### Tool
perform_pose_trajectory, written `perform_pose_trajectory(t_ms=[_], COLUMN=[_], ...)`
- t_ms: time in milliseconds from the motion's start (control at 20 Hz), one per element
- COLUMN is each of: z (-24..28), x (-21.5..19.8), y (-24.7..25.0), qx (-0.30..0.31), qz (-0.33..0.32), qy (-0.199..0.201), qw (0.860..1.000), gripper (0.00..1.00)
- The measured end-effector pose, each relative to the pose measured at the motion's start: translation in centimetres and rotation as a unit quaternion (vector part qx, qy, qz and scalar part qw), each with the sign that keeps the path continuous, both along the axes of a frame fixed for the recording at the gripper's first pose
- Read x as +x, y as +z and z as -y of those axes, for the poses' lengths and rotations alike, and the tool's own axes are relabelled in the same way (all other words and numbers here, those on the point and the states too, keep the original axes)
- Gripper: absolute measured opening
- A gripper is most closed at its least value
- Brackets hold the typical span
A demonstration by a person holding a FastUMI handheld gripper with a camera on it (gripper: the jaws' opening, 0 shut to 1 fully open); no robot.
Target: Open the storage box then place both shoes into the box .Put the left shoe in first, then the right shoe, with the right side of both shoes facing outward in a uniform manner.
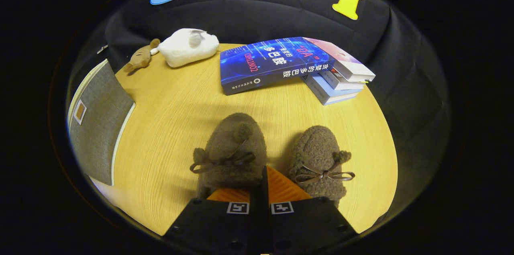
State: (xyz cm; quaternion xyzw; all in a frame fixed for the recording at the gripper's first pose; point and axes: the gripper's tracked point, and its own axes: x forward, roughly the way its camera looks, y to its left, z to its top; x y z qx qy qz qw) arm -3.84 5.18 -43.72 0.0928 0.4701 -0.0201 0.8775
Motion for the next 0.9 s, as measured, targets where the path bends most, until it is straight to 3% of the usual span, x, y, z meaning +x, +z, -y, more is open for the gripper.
perform_pose_trajectory(t_ms=[250, 500, 900], z=[-2.0, -4.7, -14.2], x=[0.2, 1.6, 5.7], y=[4.8, 11.9, 24.2], qx=[0.036, 0.051, 0.134], qz=[0.035, 0.071, 0.124], qy=[-0.012, 0.001, 0.027], qw=[0.999, 0.996, 0.983], gripper=[0.05, 0.05, 0.05])
